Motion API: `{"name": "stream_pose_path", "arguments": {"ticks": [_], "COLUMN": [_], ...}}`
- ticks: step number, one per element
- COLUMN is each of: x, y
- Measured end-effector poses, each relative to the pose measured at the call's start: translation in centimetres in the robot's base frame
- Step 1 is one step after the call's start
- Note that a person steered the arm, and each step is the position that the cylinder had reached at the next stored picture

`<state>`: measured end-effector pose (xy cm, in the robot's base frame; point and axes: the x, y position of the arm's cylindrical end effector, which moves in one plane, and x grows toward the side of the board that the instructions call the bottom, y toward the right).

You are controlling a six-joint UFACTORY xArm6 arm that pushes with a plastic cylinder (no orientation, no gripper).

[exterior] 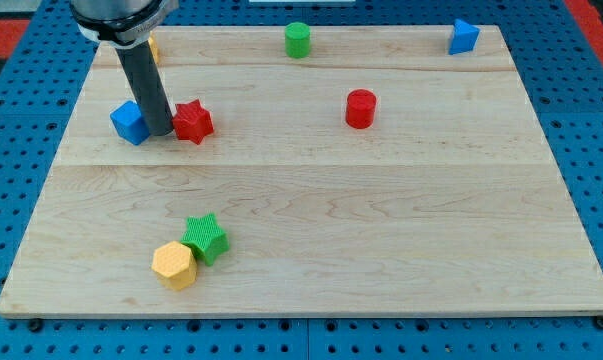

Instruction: Move the green star away from the yellow hexagon

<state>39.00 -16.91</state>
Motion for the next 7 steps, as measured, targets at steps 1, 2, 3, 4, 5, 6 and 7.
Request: {"name": "stream_pose_path", "arguments": {"ticks": [1, 2, 3, 4, 5, 6, 7], "x": [0.5, 5.5, 11.7, 14.4, 14.7, 16.5, 16.5], "y": [0.3, 2.2, 2.2, 2.2, 3.2, 6.6, 11.8]}}
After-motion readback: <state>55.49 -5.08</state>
